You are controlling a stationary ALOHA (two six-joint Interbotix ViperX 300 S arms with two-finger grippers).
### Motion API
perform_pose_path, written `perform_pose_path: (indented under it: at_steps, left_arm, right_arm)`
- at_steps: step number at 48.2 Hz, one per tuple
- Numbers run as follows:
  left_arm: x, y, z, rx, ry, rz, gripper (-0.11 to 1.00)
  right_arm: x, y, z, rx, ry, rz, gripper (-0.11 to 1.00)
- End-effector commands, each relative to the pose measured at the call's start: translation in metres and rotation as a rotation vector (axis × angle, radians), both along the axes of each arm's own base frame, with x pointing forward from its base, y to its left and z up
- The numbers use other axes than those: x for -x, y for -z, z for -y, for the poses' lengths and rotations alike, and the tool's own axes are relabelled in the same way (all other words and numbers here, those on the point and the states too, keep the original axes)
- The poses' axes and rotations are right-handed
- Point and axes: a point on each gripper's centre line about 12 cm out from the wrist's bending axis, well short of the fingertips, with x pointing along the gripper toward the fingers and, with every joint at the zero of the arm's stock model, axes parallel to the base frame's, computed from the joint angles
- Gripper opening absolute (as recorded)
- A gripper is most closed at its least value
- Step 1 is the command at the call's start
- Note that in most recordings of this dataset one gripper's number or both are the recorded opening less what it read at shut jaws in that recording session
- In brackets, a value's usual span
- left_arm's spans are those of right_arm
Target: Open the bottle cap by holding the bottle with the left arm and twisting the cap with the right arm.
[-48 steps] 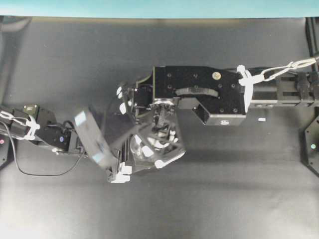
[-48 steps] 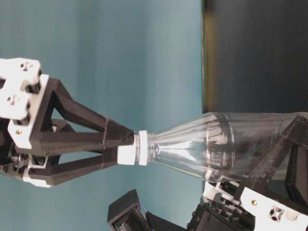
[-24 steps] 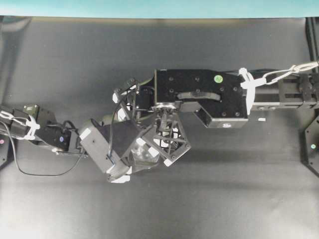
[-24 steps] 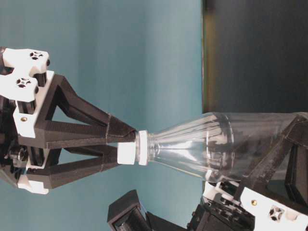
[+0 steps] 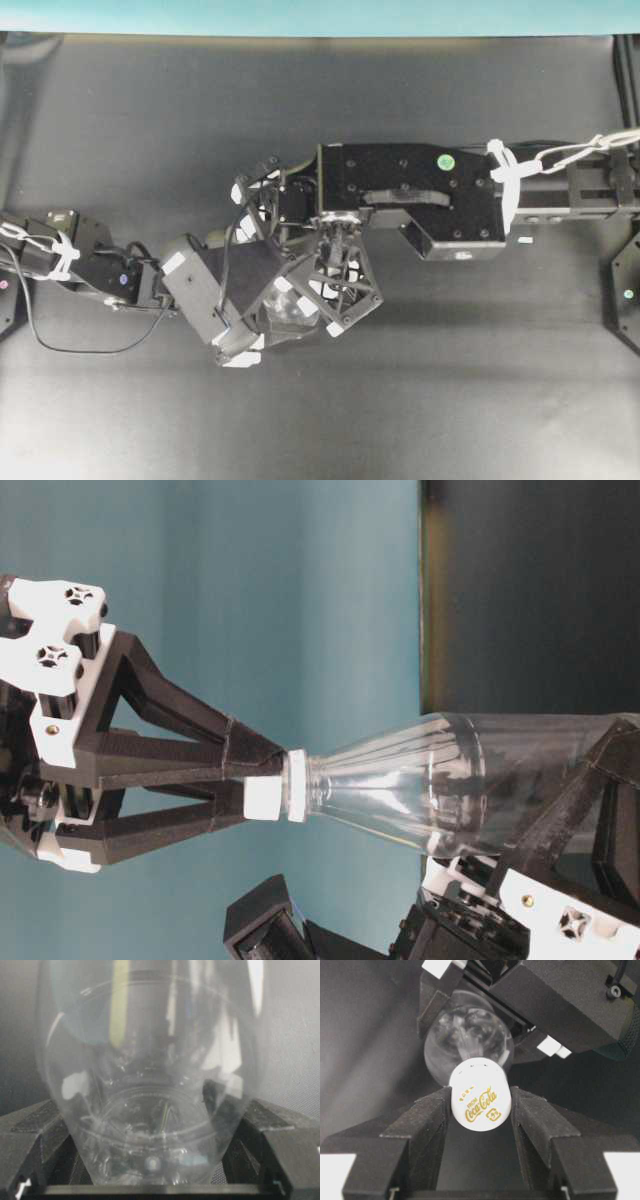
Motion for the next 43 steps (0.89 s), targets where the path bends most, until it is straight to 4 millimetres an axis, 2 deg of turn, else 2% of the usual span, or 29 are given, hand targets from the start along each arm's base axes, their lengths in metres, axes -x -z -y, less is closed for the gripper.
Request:
perform_pose_path:
  at_steps: [1,3,9,13,22,29,34,43]
  left_arm:
    - [-0.001,-0.001,0.004,0.000,0.011,-0.002,0.81]
    - [-0.001,-0.001,0.004,-0.001,0.011,-0.003,0.81]
    - [0.000,0.000,0.004,-0.001,0.011,-0.009,0.81]
    - [0.000,0.000,0.004,-0.001,0.011,-0.011,0.81]
    - [-0.001,-0.001,0.002,-0.001,0.007,-0.008,0.81]
    - [0.000,0.000,0.002,-0.001,0.007,-0.009,0.81]
    - [0.000,0.000,0.002,0.002,0.005,-0.009,0.81]
    - [-0.001,-0.001,0.002,0.002,0.005,-0.008,0.81]
  right_arm:
    - [0.002,-0.006,-0.009,0.004,-0.006,0.020,0.38]
    - [0.002,-0.008,-0.009,0.001,0.000,0.028,0.42]
    - [0.002,-0.013,-0.010,-0.018,0.062,0.053,0.67]
    - [0.000,-0.019,-0.010,-0.037,0.117,0.080,0.75]
    - [0.013,-0.028,-0.015,-0.087,0.213,0.045,0.75]
    - [0.024,-0.048,-0.019,-0.131,0.223,0.082,0.75]
    - [0.033,-0.070,-0.018,-0.165,0.245,0.158,0.75]
    - [0.051,-0.086,-0.016,-0.200,0.288,0.226,0.75]
